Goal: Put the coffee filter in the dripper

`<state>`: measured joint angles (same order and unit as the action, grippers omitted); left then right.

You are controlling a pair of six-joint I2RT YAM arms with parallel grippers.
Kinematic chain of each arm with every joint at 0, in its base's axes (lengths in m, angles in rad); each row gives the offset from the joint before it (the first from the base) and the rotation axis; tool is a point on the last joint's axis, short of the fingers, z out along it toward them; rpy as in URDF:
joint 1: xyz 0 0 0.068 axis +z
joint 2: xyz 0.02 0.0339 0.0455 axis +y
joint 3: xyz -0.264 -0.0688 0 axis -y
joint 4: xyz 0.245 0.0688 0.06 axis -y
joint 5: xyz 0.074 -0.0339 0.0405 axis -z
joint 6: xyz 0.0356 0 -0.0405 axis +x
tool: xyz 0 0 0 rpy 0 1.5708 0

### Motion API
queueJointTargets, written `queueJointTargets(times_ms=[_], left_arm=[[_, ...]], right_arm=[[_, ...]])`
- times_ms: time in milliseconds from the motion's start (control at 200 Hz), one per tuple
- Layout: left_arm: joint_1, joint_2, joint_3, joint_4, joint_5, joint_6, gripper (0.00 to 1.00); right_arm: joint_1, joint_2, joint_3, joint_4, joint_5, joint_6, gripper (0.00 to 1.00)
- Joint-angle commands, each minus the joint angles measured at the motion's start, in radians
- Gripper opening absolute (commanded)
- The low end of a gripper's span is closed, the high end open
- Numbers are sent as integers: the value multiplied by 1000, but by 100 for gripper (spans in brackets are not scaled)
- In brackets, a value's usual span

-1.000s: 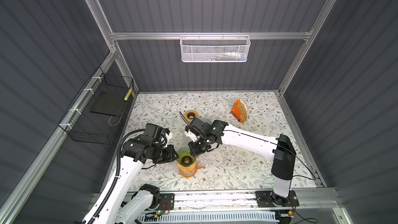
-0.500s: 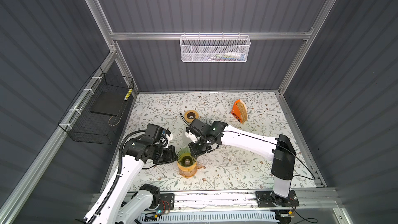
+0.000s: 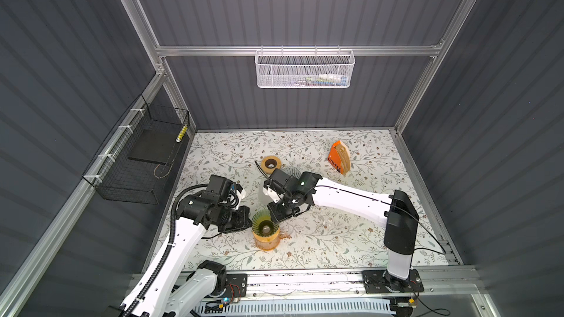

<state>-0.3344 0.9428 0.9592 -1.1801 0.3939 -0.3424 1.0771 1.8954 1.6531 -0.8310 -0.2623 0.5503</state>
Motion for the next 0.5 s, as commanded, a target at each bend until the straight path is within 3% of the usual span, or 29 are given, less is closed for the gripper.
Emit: queueJointTargets(times_ms=[0,495], left_arm=[[-6,19,-27,-20,8,23,4],[-6,35,-54,-11,11,25,3]], right_arm=[[3,28,-17,15,9,11,0],[2,45,-24,23,8,16,0]])
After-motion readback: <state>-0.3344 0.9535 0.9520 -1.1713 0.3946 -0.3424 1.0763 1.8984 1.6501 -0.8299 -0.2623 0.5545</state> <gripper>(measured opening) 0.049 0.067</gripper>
